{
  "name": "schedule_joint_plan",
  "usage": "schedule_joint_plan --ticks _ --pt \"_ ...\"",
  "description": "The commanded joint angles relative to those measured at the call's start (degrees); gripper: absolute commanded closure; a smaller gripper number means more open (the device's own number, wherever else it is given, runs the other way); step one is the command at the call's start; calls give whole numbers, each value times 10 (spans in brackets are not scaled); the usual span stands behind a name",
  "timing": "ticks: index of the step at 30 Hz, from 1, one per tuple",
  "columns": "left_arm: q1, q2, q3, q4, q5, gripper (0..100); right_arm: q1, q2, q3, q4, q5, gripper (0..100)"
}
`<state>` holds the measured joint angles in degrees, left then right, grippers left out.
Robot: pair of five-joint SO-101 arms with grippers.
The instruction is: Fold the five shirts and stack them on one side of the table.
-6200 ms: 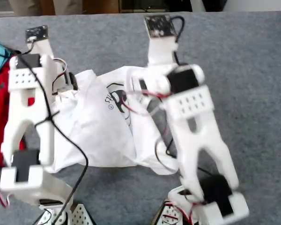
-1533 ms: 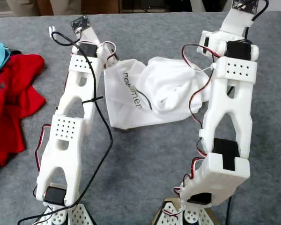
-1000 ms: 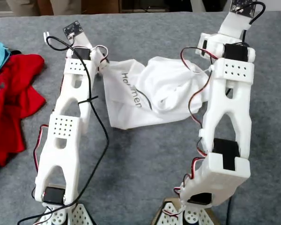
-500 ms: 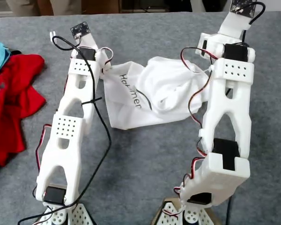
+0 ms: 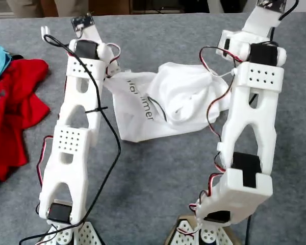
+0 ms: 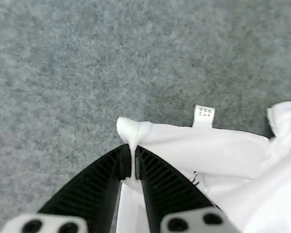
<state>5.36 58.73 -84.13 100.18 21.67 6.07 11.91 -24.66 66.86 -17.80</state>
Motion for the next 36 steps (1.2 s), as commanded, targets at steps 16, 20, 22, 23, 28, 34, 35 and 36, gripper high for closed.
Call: schedule_joint_plan --ticks 16,20,22,23,28,34,35,36 --pt "5 -580 671 7 -83 982 -162 366 -427 243 -108 793" --pt "5 -626 731 7 -93 982 -184 448 -493 271 -127 793" --pt "5 -642 753 7 -102 982 -190 480 -518 284 -133 793" --pt "5 -648 762 7 -105 981 -191 494 -528 291 -134 793" --pt "11 -669 799 7 -106 981 -181 551 -560 306 -132 818" --pt "31 -690 817 7 -106 981 -167 574 -560 317 -127 881" --pt "33 -693 817 7 -106 981 -163 571 -560 324 -127 882" --pt "33 -698 817 7 -106 981 -160 568 -560 328 -127 882"
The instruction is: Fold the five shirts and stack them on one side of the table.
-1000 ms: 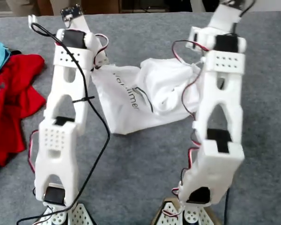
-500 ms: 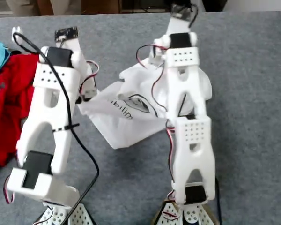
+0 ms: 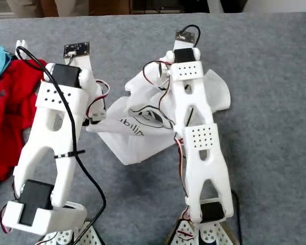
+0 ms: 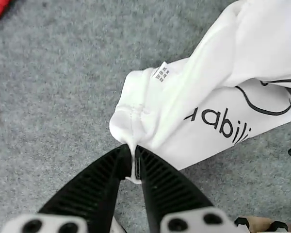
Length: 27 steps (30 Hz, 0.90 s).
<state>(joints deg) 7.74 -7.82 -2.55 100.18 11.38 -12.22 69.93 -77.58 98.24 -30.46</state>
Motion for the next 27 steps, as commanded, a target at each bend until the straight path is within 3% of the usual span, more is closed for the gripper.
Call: schedule_joint_plan --ticks 1,5,13,21,27 --pt "10 -36 0 7 -4 981 26 -15 -31 19 -1 884" --pt "10 -49 0 7 -17 981 54 -39 -31 33 -1 988" --pt "6 -51 2 7 -70 981 107 -126 2 41 33 993" --pt "6 -51 2 7 -109 981 102 -327 264 38 70 993" --pt "9 -49 2 7 -109 981 66 -357 309 -104 110 963"
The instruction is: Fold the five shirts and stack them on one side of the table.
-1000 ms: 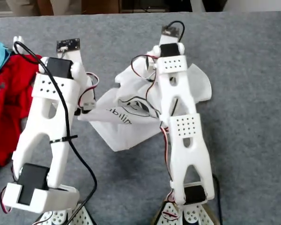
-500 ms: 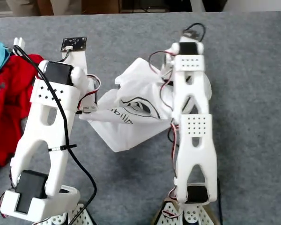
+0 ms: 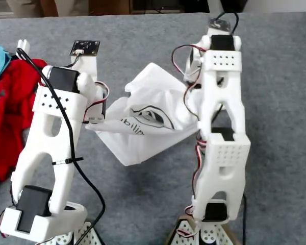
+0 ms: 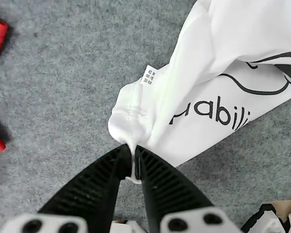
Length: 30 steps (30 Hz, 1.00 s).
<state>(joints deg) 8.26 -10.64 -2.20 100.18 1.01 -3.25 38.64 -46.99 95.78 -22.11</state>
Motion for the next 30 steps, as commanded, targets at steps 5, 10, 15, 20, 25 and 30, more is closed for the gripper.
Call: schedule_joint_plan --ticks 5,10,15,20,25,30 --pt "1 -19 -2 7 -3 981 -78 30 -40 -176 60 790" --pt "2 -22 22 7 -2 981 -112 144 -139 -239 60 764" --pt "1 -22 49 7 -2 981 -116 264 -262 -282 46 764" --pt "4 -22 47 6 -1 981 -128 362 -363 -294 0 764" --pt "2 -22 46 6 -1 981 -129 430 -391 -376 -17 767" --pt "1 -22 49 6 -1 981 -138 473 -392 -398 22 852"
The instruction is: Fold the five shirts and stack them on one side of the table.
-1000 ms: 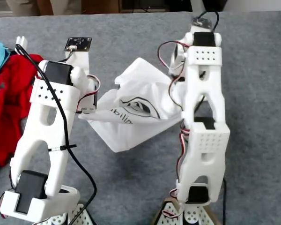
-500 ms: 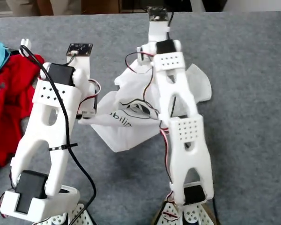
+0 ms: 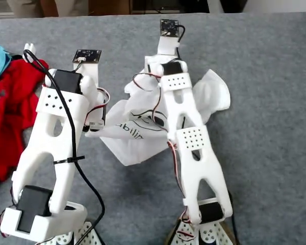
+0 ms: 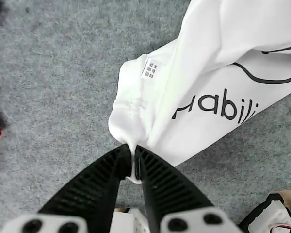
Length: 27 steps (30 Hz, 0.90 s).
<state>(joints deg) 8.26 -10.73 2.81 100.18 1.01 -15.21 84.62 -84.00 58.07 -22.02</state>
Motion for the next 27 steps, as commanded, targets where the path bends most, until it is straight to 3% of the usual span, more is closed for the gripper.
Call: schedule_joint_plan --ticks 1,6,15,20,27 --pt "1 -22 -1 6 -1 981 -19 17 -22 -25 31 871" --pt "1 -22 -1 6 -1 981 -21 22 -23 -27 62 997" --pt "1 -22 -4 6 -1 981 12 -13 -116 48 59 993" --pt "0 -22 -4 6 -1 981 32 -108 -112 94 55 993" --pt "0 -22 -4 6 -1 981 59 -239 -107 147 -6 993"
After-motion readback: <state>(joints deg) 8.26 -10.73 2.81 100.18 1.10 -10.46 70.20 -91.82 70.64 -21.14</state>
